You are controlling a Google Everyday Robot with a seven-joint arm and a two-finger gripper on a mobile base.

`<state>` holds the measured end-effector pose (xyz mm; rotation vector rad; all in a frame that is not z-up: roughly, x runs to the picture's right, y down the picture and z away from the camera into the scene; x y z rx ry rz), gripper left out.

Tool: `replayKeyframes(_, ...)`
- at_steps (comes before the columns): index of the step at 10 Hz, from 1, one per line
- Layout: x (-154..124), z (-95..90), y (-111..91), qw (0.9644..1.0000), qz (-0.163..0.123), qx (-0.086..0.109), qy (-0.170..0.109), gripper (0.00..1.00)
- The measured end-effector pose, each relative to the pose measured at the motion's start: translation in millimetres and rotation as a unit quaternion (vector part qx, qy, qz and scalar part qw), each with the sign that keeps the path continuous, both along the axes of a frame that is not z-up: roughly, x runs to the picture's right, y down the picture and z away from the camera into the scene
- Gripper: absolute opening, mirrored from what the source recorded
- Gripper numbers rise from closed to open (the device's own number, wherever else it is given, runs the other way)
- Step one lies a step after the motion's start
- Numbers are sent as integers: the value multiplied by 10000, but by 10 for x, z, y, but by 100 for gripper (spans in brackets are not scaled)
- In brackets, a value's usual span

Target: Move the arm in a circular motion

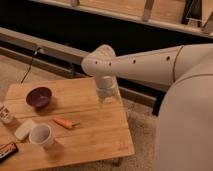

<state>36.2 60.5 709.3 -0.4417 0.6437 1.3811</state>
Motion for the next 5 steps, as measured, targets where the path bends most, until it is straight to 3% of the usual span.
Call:
replayKeyframes(2, 133, 172, -205, 9995, 234, 116, 182, 65)
replayKeyframes(5, 214, 485, -534, 9987, 370, 89, 329, 65)
